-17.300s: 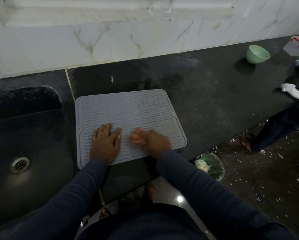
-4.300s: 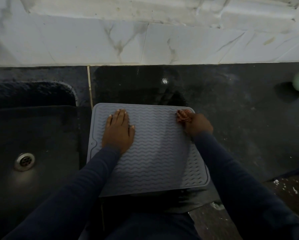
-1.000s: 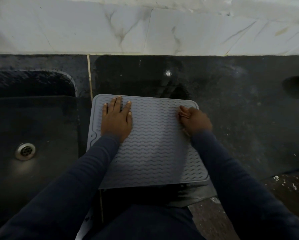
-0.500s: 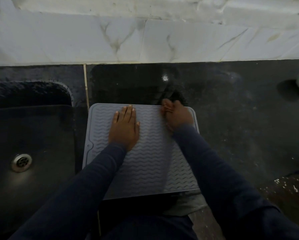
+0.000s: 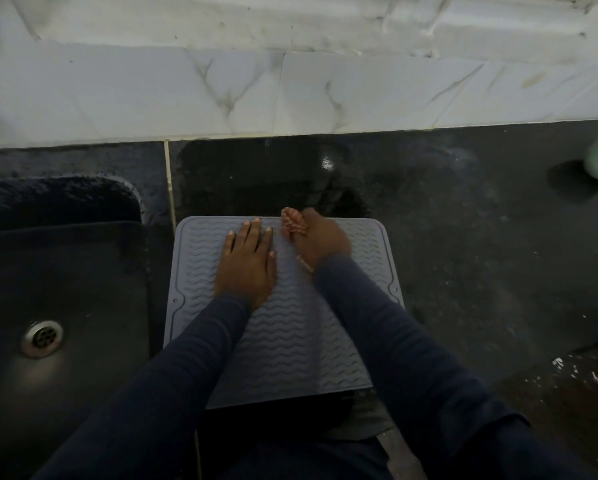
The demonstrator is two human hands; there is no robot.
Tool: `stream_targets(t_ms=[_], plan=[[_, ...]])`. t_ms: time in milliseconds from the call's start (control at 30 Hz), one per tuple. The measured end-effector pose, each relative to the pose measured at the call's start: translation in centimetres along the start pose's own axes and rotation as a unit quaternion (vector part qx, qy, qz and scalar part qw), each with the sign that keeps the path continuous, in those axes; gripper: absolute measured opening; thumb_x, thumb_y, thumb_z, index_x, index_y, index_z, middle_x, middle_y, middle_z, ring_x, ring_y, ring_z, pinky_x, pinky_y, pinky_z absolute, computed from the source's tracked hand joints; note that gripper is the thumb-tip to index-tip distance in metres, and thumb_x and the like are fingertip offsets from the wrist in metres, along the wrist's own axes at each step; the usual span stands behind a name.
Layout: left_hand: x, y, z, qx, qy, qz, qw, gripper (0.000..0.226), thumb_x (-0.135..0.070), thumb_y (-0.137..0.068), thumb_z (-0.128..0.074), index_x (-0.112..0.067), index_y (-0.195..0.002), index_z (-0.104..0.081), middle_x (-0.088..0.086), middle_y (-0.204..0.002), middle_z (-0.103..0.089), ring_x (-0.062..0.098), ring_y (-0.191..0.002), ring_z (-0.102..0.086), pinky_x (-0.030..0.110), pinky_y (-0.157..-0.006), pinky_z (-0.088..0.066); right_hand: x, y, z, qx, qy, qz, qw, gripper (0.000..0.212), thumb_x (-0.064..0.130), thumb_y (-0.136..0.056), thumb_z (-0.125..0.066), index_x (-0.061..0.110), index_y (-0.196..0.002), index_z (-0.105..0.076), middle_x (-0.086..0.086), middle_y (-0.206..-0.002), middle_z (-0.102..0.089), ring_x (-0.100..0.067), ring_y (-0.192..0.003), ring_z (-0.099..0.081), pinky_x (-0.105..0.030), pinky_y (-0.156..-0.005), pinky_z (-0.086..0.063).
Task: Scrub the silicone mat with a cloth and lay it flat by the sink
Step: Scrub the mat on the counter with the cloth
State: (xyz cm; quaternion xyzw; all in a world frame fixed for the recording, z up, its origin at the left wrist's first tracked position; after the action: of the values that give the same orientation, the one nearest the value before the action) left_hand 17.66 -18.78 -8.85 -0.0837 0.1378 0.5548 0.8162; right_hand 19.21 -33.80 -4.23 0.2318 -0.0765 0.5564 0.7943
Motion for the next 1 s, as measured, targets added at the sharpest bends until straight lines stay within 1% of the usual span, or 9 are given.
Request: stream_targets(t_ms=[133,233,333,433,533,667,767,867,1000], plan=[[0.0,0.3,0.0,-0.005,-0.001,-0.003,1.000,0.062,-0.039,-0.095,-0.012,-0.013,-0.148,-0.030,0.010,-0.156,-0.024,0.026,-0.145,-0.017,0.044,-0.118,-0.005,-9.6,-1.6,5.5,-0.075,0.007,-0.139,0.987,0.059,0.072,-0.084,-0.033,0.021,-0.107,-0.053,-0.014,-0.111,-0.067,-0.036,-0.103,-0.063,-0.042,-0.086,-0.048],[0.0,0.1,0.0,-0.007,-0.007,0.003,1.000,0.062,-0.039,-0.095,-0.012,-0.013,-0.148,-0.031,0.010,-0.156,-0.025,0.026,-0.145,-0.018,0.045,-0.118,-0.007,-11.5,-2.2,7.1,-0.093,0.033,-0.175,0.980,0.057,0.065,-0.089,-0.034,0.019,-0.114,-0.056,-0.017,-0.115,-0.065,-0.039,-0.106,-0.061,-0.042,-0.087,-0.046],[0.0,0.0,-0.1,-0.003,-0.005,0.005,1.000,0.062,-0.039,-0.094,-0.012,-0.014,-0.148,-0.030,0.010,-0.156,-0.024,0.026,-0.145,-0.017,0.046,-0.119,-0.008,-5.8,-1.0,4.7,-0.074,-0.007,-0.105,0.992,0.054,0.065,-0.093,-0.034,0.018,-0.108,-0.056,-0.014,-0.106,-0.067,-0.035,-0.101,-0.063,-0.040,-0.085,-0.046],[0.1,0.0,-0.2,0.003,-0.009,-0.003,1.000,0.063,-0.039,-0.094,-0.010,-0.014,-0.149,-0.027,0.010,-0.158,-0.020,0.027,-0.146,-0.013,0.045,-0.119,-0.005,-0.3,2.9,-0.8,0.025,-0.018,0.007,1.000,0.048,0.065,-0.092,-0.033,0.023,-0.103,-0.056,-0.002,-0.097,-0.064,-0.024,-0.093,-0.062,-0.040,-0.084,-0.048],[0.3,0.0,-0.2,-0.005,-0.005,-0.005,1.000,0.061,-0.038,-0.095,-0.012,-0.014,-0.149,-0.028,0.010,-0.158,-0.020,0.027,-0.146,-0.014,0.045,-0.118,-0.005,-2.3,5.0,-1.3,0.019,-0.010,0.031,0.999,0.034,0.060,-0.092,-0.042,0.030,-0.107,-0.052,0.002,-0.101,-0.063,-0.022,-0.093,-0.061,-0.036,-0.078,-0.044],[0.4,0.1,-0.5,-0.009,-0.009,-0.003,1.000,0.057,-0.035,-0.097,-0.017,-0.014,-0.149,-0.028,0.010,-0.157,-0.021,0.026,-0.146,-0.014,0.044,-0.118,-0.004,-11.8,3.8,3.9,-0.053,0.022,-0.091,0.994,0.047,0.066,-0.092,-0.037,0.027,-0.112,-0.053,-0.012,-0.110,-0.065,-0.036,-0.102,-0.062,-0.036,-0.076,-0.038],[0.3,0.0,-0.4,-0.009,-0.006,-0.005,1.000,0.057,-0.035,-0.097,-0.018,-0.014,-0.148,-0.030,0.010,-0.157,-0.022,0.026,-0.145,-0.016,0.044,-0.118,-0.005,-14.3,3.0,5.8,-0.073,0.052,-0.158,0.983,0.051,0.065,-0.094,-0.030,0.021,-0.108,-0.049,-0.018,-0.111,-0.064,-0.039,-0.102,-0.061,-0.041,-0.079,-0.042],[0.2,0.1,-0.3,-0.012,0.002,0.000,1.000,0.057,-0.036,-0.097,-0.018,-0.014,-0.148,-0.031,0.010,-0.156,-0.024,0.026,-0.145,-0.017,0.045,-0.118,-0.008,-11.3,3.9,4.6,-0.079,-0.006,-0.136,0.988,0.047,0.061,-0.096,-0.030,0.020,-0.109,-0.049,-0.015,-0.109,-0.065,-0.036,-0.100,-0.062,-0.041,-0.085,-0.045],[0.2,0.0,0.0,-0.008,0.003,0.004,1.000,0.053,-0.033,-0.099,-0.021,-0.014,-0.147,-0.032,0.010,-0.157,-0.022,0.025,-0.145,-0.015,0.044,-0.118,-0.007,-2.5,8.6,-1.6,0.021,-0.030,0.036,0.999,0.040,0.063,-0.094,-0.033,0.029,-0.099,-0.053,0.001,-0.097,-0.064,-0.020,-0.088,-0.061,-0.041,-0.085,-0.048]])
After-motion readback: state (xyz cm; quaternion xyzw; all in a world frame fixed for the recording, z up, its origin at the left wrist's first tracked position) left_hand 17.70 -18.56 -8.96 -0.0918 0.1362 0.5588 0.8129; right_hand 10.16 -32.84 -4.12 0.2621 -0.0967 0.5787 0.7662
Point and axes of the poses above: each hand's wrist, its own y-axis away from the middle knuckle, its own z-axis out of the back of the hand, x = y × z, the point moved 4 cm from there along -y, towards the middle knuckle
